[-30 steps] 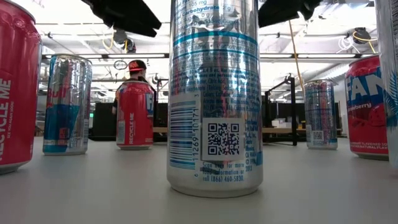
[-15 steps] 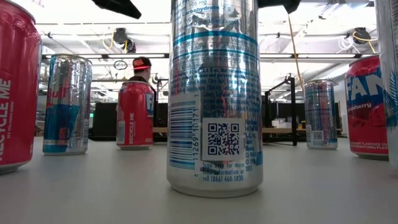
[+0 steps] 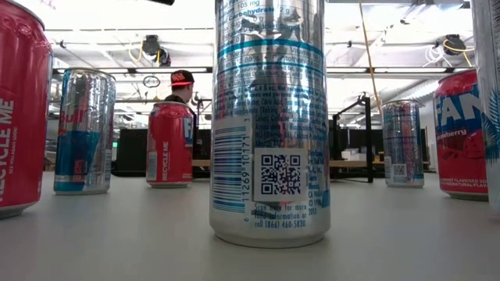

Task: Place canned beverage on shelf
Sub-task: Put the right white blue soda can aligned with the other white blue soda can on the shelf

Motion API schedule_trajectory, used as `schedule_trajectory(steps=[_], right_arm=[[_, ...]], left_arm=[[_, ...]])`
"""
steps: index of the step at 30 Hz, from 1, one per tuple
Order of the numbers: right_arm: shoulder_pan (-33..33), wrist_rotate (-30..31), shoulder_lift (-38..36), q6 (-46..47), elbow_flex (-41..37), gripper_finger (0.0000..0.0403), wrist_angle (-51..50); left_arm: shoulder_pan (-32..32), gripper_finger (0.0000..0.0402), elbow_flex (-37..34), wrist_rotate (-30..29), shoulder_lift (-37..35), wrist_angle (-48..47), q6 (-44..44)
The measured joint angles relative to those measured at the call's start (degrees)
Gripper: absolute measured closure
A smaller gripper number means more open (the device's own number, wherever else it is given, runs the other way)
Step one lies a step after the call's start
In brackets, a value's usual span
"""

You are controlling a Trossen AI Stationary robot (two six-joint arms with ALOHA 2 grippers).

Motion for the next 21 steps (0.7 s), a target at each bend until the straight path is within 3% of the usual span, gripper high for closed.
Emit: schedule_trajectory(steps=[3, 7, 13, 17, 21], right_arm=[[0.42, 0.0, 0.0, -2.24, 0.02, 0.0403, 0.24], [0.42, 0.02, 0.0, -2.77, 0.02, 0.0403, 1.17], [0.35, 0.02, 0.0, -8.46, 0.02, 0.0403, 4.03], [0.36, 0.03, 0.0, -10.63, 0.02, 0.0403, 3.74], [0.38, 0.04, 0.0, -11.92, 0.02, 0.0403, 3.74]], left_arm=[[-0.53, 0.0036, -0.02, -2.41, 0.58, 4.49, 1.57], [-0.59, 0.0036, -0.02, 1.21, 0.81, 5.56, 1.43], [-0.64, 0.0036, 1.59, 11.0, 0.7, -6.93, -9.78], [-0.84, 0.0036, 2.4, 13.48, 0.67, -14.39, -17.74], [-1.77, 0.0036, 3.33, 13.67, 0.65, -15.42, -18.01]])
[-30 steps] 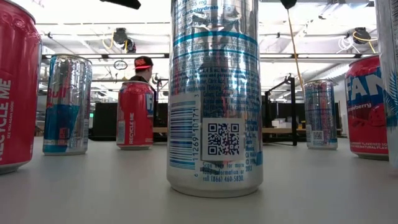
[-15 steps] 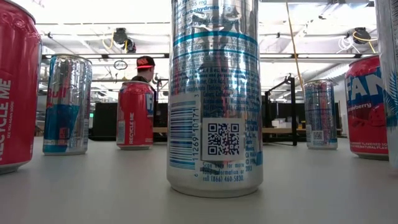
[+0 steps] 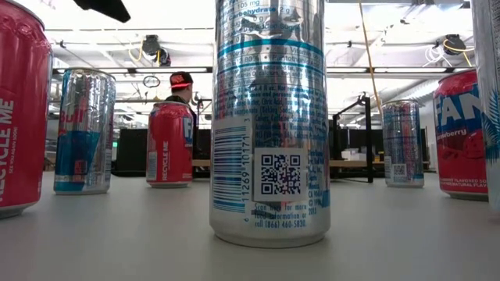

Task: Place canned beverage on shelf
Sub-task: Put the right white blue soda can aligned with the other white blue soda can on the shelf

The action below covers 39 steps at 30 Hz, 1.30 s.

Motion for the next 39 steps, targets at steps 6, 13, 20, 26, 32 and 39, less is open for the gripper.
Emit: schedule_trajectory(steps=[6, 13, 20, 26, 32, 39], right_arm=[[0.02, -0.05, 0.0, -0.33, 0.0, 0.0403, -0.1], [-0.19, -13.45, -0.92, 7.15, 2.33, 0.0403, -7.18], [1.55, -18.18, 0.16, 20.8, 15.24, 0.0403, -28.05], [3.73, -19.84, 0.22, 31.99, 22.03, 0.0403, -41.2], [4.9, -27.96, 0.26, 48.58, 23.1, 0.0403, -54.03], [9.0, -38.29, 0.26, 62.21, 23.12, 0.0403, -60.08]], left_arm=[[0.05, 0.0036, 0.37, -1.35, -0.02, 0.24, 1.45], [0.07, 0.0036, 0.37, -8.26, -0.02, 4.1, 6.24], [0.4, 0.0036, -1.64, -16.67, -0.04, 14.22, 16.49], [1.48, 0.0036, -1.67, -17.0, -0.04, 20.1, 21.52], [1.51, 0.0036, -1.69, -16.8, -0.04, 22.06, 21.48], [1.53, 0.0036, -1.69, -18.36, 0.27, 25.07, 21.53]])
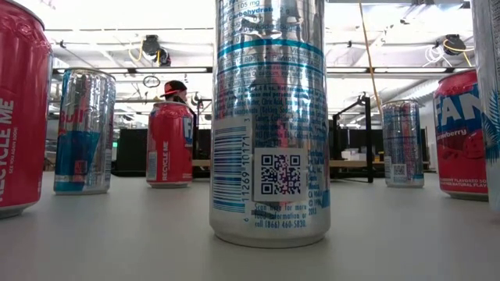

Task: Place canned beverage on shelf
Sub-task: Put the right white blue soda can aligned with the other white blue soda can on the shelf

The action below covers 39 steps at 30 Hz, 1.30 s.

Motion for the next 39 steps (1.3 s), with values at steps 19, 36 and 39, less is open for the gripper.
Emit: schedule_trajectory(steps=[19, 36, 39], right_arm=[[16.74, 3.57, 1.43, 6.95, 0.0, 0.0181, -13.6], [26.8, 7.14, 8.27, 12.21, 0.0, 0.0088, -13.9], [27.38, 7.65, 9.38, 12.43, -0.02, 0.0087, -13.95]], left_arm=[[0.16, 0.0036, 0.0, 0.3, 4.37, 2.23, 2.48], [0.17, 0.0036, 0.0, 0.28, 4.37, 2.24, 2.89], [0.17, 0.0036, 0.0, 0.29, 4.37, 2.43, 2.88]])
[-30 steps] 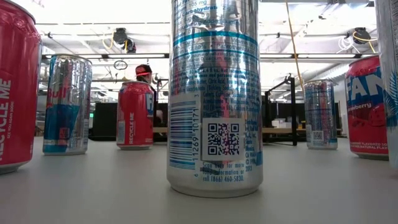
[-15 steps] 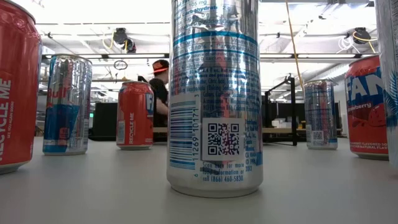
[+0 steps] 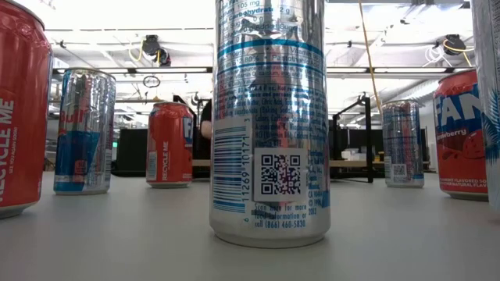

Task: Place canned beverage on shelf
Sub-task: Put the right white blue soda can aligned with the other white blue soda can on the shelf

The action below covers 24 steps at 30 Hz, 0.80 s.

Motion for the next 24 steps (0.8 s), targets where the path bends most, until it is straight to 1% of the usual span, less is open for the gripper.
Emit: schedule_trajectory(steps=[2, 14, 20, 24], right_arm=[[0.41, 0.9, 0.86, 0.02, 0.02, 0.0087, 0.03], [0.77, 0.6, 6.27, -2.01, 0.0, 0.0087, -1.14], [0.77, 0.57, 7.97, -3.65, 0.0, 0.0088, -1.35], [0.77, 0.61, 8.44, -3.17, 0.0, 0.0089, -1.86]], left_arm=[[0.01, 0.0036, 0.0, -0.01, 0.0, 0.13, -0.02], [0.03, 0.0036, 0.0, -0.43, 0.0, 0.26, -0.04], [0.03, 0.0036, 0.0, -0.66, 0.0, 0.24, -0.09], [0.03, 0.0036, 0.0, -0.97, -0.02, 0.25, -0.02]])
